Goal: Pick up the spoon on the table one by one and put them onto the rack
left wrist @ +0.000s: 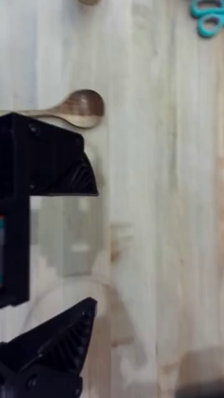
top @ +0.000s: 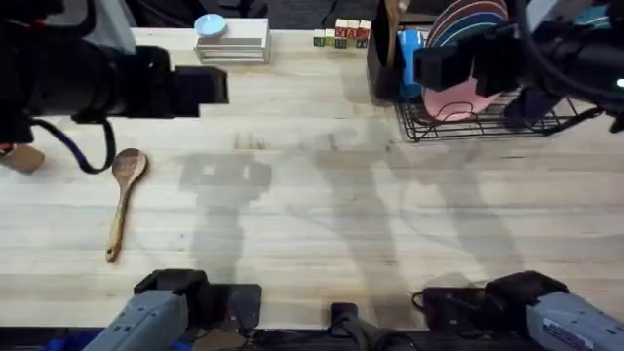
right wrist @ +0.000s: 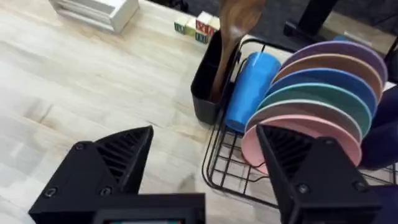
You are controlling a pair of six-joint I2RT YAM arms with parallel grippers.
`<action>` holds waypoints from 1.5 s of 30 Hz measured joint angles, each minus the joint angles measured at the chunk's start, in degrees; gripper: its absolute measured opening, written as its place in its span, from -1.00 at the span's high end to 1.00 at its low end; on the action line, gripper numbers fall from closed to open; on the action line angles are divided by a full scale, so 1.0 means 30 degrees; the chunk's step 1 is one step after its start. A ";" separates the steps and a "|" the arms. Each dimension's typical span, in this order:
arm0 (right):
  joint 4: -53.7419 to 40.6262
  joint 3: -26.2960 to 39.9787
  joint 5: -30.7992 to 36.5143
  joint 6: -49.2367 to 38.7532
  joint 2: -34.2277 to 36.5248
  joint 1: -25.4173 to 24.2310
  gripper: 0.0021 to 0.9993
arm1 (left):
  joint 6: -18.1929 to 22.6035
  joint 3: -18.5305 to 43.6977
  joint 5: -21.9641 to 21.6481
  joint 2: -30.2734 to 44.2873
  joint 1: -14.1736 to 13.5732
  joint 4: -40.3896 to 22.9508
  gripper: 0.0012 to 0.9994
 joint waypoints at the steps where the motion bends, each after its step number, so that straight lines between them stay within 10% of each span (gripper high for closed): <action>1: -0.0007 0.0000 0.0000 0.0000 -0.0141 0.0000 -0.99 | 0.0007 0.0000 -0.0134 0.0000 0.0313 -0.0206 -0.99; 9: -0.0044 0.0007 0.0007 -0.0149 -0.0459 0.0000 -0.99 | 0.0004 0.0000 -0.1136 0.0000 0.5503 -0.1304 -0.99; 19: -0.0044 0.0007 0.0249 -0.0495 -0.0462 0.0000 -0.99 | 0.1146 0.0029 -0.2714 0.0322 0.9235 -0.0984 -0.99; 45: -0.0051 0.0007 0.2346 -0.0714 -0.0459 0.0000 -0.99 | 0.6892 0.0022 -0.0605 0.7220 1.0950 -0.0911 -0.99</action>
